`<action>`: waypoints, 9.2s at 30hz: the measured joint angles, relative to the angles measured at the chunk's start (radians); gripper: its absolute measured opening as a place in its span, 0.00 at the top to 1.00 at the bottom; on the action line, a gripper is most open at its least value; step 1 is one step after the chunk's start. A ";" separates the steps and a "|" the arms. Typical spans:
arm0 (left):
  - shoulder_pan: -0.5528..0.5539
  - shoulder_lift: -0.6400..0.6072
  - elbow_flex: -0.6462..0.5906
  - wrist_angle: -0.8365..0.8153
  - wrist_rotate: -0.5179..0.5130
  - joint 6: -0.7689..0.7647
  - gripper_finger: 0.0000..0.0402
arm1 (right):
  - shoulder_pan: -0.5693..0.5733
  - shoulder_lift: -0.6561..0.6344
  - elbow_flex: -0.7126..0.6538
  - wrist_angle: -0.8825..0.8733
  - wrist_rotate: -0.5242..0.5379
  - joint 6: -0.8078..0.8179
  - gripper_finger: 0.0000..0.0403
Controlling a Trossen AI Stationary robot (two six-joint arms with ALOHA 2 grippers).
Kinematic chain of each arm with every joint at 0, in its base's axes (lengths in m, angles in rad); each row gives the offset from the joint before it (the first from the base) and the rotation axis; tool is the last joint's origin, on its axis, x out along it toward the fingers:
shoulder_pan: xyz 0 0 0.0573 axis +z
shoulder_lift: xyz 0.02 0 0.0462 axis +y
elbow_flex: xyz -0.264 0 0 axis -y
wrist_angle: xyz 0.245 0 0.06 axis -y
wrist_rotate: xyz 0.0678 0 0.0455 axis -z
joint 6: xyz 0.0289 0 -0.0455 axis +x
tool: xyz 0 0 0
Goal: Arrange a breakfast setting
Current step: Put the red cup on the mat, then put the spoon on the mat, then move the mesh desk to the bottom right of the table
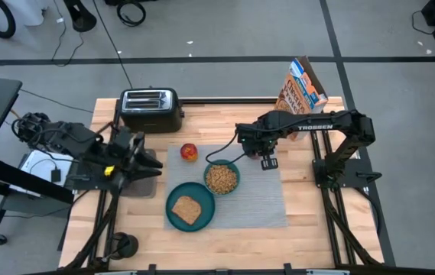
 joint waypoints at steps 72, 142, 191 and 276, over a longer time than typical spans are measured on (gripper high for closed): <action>-0.398 0.475 0.127 -0.589 0.625 -1.024 0.50 | 0.269 -0.051 0.309 0.155 0.135 0.282 0.35; -0.621 0.793 0.265 -0.874 0.678 -0.420 0.53 | 0.351 -0.050 0.308 0.067 0.241 0.334 0.35; -0.462 0.887 -0.063 -0.734 1.094 -0.685 0.53 | 0.364 -0.050 0.308 0.004 0.178 0.299 0.35; -0.343 0.887 0.206 -0.927 0.938 -0.706 0.91 | 0.359 -0.050 0.308 0.001 0.212 0.271 0.35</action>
